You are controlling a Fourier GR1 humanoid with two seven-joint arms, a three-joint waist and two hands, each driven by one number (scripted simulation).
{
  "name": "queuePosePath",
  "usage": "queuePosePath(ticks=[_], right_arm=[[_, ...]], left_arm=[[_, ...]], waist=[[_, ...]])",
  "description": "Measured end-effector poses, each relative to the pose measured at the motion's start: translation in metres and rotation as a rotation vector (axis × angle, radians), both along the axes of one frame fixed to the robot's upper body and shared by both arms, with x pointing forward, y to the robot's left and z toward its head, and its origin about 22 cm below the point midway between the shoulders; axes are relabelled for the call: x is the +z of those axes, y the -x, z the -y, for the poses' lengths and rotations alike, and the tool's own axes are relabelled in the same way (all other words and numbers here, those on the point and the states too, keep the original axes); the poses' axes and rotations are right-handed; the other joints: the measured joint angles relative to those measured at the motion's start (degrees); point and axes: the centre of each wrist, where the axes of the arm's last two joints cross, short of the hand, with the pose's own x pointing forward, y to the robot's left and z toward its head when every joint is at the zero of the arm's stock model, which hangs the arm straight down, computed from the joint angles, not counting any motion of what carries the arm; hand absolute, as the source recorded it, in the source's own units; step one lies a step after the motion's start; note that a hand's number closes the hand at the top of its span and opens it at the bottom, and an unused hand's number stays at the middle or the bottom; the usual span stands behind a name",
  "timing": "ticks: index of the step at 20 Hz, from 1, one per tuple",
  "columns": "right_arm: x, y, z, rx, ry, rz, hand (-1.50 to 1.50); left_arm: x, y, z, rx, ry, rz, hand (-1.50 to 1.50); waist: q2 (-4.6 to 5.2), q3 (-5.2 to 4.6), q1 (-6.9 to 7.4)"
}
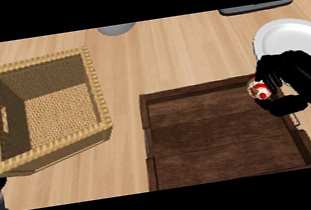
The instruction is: Pick the cupcake from the tray and place it in the plate
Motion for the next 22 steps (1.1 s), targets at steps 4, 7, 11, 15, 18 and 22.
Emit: queuePosePath(ticks=[4, 7, 11, 15, 18, 22], right_arm=[[0.019, -0.005, 0.032, -0.07, -0.068, 0.129, 1.5], [0.031, -0.011, 0.056, -0.138, -0.096, 0.165, 1.5], [0.034, -0.016, 0.08, -0.222, -0.13, 0.167, 1.5], [0.038, -0.025, 0.103, -0.287, -0.14, 0.159, 1.5], [0.033, -0.031, 0.117, -0.326, -0.127, 0.141, 1.5], [0.025, -0.039, 0.132, -0.362, -0.102, 0.112, 1.5]], left_arm=[[-0.001, 0.001, -0.001, 0.001, 0.004, -0.001, 0.0], [-0.002, -0.001, 0.0, -0.007, 0.004, 0.005, 0.0], [-0.004, -0.002, 0.004, -0.018, 0.003, 0.016, 0.0], [-0.002, -0.005, 0.008, -0.026, -0.003, 0.017, 0.0], [-0.003, -0.005, 0.01, -0.034, 0.0, 0.024, 0.0], [-0.001, -0.01, 0.013, -0.044, 0.002, 0.023, 0.0]], waist=[[-0.08, -0.04, -0.07], [-0.03, -0.09, 0.27], [0.02, -0.05, 0.87], [0.22, -0.11, 1.72], [0.39, -0.12, 2.39], [0.64, -0.14, 2.95]])
